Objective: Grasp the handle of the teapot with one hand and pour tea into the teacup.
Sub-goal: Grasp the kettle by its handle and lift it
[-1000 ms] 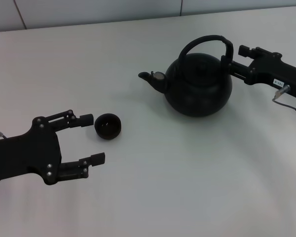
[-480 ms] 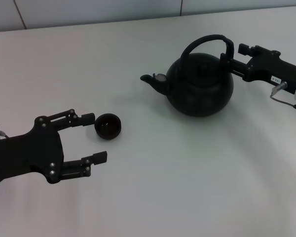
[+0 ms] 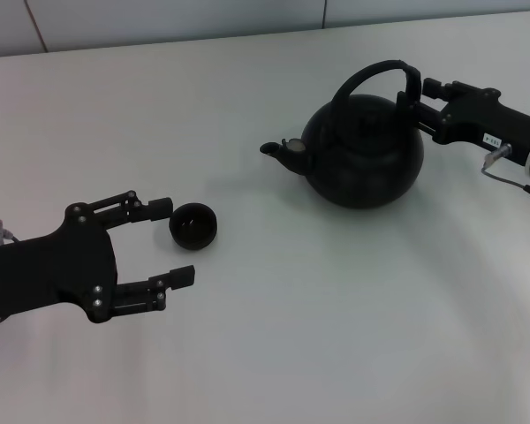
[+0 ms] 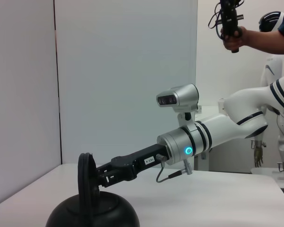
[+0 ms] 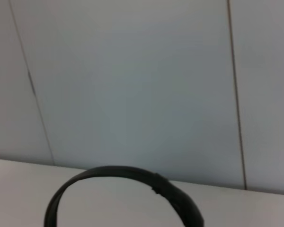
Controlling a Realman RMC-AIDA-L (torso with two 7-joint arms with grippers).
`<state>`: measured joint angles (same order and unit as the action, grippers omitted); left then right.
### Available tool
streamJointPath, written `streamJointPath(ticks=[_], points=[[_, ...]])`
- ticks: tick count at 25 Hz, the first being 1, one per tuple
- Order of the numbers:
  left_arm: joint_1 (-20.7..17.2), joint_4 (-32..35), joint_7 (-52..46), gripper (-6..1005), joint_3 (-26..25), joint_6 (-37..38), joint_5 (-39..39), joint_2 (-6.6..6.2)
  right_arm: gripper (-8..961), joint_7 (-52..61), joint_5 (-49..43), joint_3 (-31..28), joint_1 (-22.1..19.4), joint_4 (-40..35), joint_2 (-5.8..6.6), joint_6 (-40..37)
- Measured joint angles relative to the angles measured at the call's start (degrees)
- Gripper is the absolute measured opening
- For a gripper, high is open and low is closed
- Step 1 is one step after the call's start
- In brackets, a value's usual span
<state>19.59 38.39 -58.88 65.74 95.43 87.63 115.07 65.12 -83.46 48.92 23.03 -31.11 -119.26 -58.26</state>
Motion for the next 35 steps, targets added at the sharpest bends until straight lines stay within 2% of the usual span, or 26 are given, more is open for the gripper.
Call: streamJointPath(ticks=[5, 10, 16, 35], points=[[0.1, 0.1, 0.0, 786, 0.0, -0.1, 0.0, 0.09, 508, 0.0, 0.0, 0.9, 0.2, -0.1, 0.0, 0.0], [0.1, 0.2, 0.0, 786, 0.0, -0.2, 0.0, 0.25, 279, -1.2, -0.1, 1.0, 0.5, 0.0, 0.0, 0.2], [0.1, 0.2, -0.1, 786, 0.0, -0.3, 0.0, 0.34, 110, -1.6, 0.0, 1.8, 1.0, 0.1, 0.0, 0.8], [0.1, 0.3, -0.2, 786, -0.1, -0.4, 0.0, 0.02, 107, -4.5, 0.4, 2.6, 2.4, -0.2, -0.36, -0.5]])
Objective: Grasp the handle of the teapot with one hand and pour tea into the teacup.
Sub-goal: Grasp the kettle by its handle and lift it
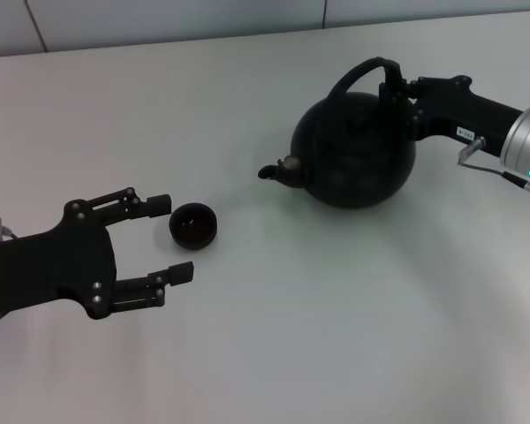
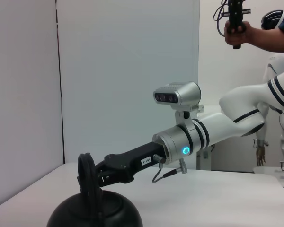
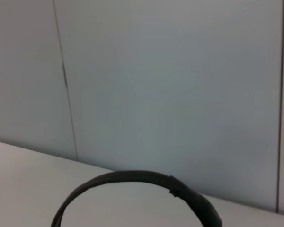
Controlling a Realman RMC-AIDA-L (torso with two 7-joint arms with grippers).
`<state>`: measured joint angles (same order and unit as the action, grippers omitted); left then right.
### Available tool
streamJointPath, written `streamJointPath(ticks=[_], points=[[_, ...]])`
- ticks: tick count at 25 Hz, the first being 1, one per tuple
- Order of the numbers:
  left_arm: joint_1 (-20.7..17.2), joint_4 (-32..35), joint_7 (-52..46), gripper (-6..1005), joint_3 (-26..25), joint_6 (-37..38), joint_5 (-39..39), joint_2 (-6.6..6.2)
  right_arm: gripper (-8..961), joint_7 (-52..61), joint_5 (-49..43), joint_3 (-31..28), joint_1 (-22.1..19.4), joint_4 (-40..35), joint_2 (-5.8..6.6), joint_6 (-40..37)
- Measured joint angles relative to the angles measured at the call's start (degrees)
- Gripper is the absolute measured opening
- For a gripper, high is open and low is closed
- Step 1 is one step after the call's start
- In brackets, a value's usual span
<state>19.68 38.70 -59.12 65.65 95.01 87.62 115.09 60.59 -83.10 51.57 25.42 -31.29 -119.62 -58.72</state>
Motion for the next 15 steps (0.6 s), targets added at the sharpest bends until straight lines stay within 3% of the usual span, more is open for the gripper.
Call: streamJointPath(ticks=[15], points=[[-0.5, 0.0, -0.1, 786, -0.4, -1.6, 0.0, -0.36, 104, 0.1, 0.0, 5.0, 1.9, -4.0, 0.1, -0.2]])
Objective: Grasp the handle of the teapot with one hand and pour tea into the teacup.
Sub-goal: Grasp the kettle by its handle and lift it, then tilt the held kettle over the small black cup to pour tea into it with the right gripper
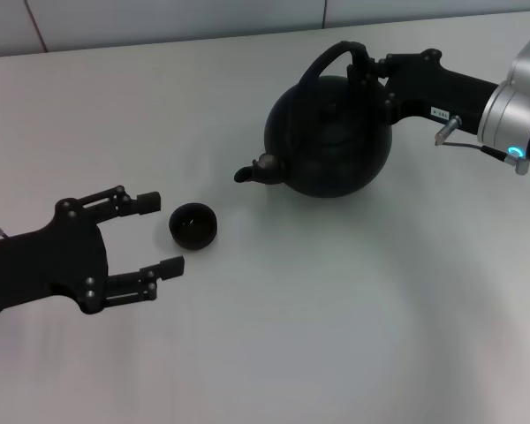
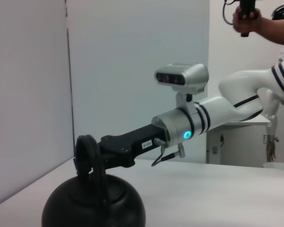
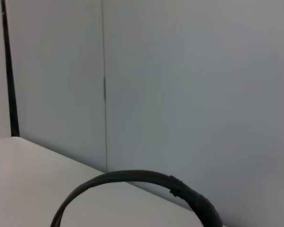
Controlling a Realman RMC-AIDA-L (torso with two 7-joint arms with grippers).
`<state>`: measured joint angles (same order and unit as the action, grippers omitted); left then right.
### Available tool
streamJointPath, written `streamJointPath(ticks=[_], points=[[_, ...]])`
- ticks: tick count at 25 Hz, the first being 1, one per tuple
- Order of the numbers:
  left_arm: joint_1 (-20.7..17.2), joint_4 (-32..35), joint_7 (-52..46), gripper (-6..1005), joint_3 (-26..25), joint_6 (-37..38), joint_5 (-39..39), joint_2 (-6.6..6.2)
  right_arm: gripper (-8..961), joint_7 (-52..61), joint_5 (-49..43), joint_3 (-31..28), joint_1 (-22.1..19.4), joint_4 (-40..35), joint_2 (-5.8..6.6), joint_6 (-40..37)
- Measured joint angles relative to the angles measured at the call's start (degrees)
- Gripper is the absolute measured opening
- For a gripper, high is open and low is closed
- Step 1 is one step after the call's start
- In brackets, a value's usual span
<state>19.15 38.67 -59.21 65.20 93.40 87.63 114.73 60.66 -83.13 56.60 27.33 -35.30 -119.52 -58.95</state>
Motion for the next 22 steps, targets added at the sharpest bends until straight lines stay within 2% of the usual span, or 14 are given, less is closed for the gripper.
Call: streamJointPath(ticks=[6, 12, 16, 22], points=[[-0.4, 0.0, -0.2, 786, -1.8, -0.3, 0.2, -0.34, 104, 0.3, -0.2, 1.0, 0.2, -1.4, 0.13, 0.3], [-0.7, 0.0, -0.3, 786, -2.2, -1.2, 1.3, -0.49, 103, 0.4, -0.3, 5.8, 0.5, -2.4, 0.17, 4.0], [-0.7, 0.0, -0.3, 786, -3.7, -1.4, 3.5, -0.17, 103, 0.4, -0.1, 8.5, 0.5, -3.6, 0.12, 5.8], [-0.7, 0.1, -0.4, 786, -4.3, -1.4, 4.5, 0.03, 103, 0.6, 0.0, 9.5, 0.6, -4.8, 0.01, 6.0]])
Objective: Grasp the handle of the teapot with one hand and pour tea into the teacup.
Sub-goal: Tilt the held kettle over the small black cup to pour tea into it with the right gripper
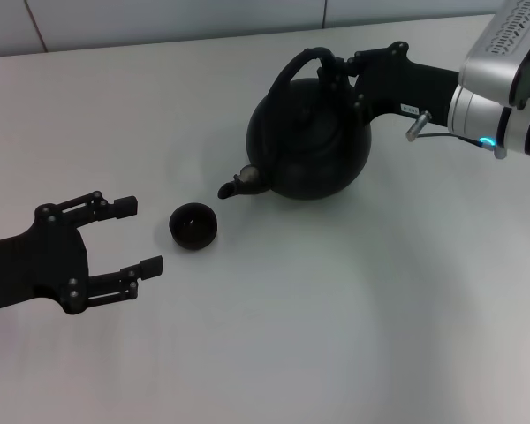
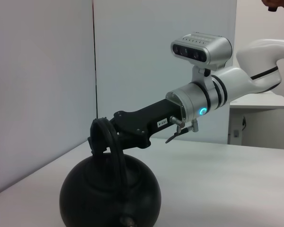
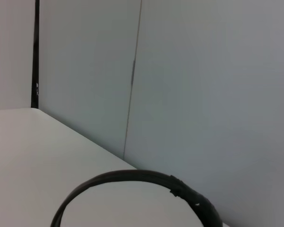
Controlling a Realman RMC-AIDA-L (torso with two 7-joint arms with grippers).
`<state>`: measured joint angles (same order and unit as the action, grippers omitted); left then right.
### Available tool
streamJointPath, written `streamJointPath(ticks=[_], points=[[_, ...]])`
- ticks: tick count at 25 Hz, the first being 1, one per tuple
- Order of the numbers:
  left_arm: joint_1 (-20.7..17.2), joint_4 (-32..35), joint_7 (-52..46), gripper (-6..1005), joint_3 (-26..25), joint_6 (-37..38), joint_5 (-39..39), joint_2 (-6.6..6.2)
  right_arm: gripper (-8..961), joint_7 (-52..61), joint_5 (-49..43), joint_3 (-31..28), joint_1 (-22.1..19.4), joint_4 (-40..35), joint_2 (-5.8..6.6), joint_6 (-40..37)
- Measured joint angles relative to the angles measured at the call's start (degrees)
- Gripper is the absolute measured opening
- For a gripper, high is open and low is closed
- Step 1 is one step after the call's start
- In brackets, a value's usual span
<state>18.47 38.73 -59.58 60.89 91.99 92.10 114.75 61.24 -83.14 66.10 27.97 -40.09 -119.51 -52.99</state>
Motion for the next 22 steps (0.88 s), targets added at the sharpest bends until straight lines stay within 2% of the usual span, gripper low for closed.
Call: streamJointPath(ticks=[11, 22], points=[[-0.1, 0.0, 0.0, 786, -0.4, -0.2, 0.0, -0.22, 104, 0.1, 0.0, 0.4, 0.7, -1.7, 0.0, 0.0], [-0.3, 0.4, 0.0, 786, -1.3, -0.5, 0.0, -0.25, 103, -0.2, -0.1, 4.1, 1.1, -3.4, 0.06, 2.2]])
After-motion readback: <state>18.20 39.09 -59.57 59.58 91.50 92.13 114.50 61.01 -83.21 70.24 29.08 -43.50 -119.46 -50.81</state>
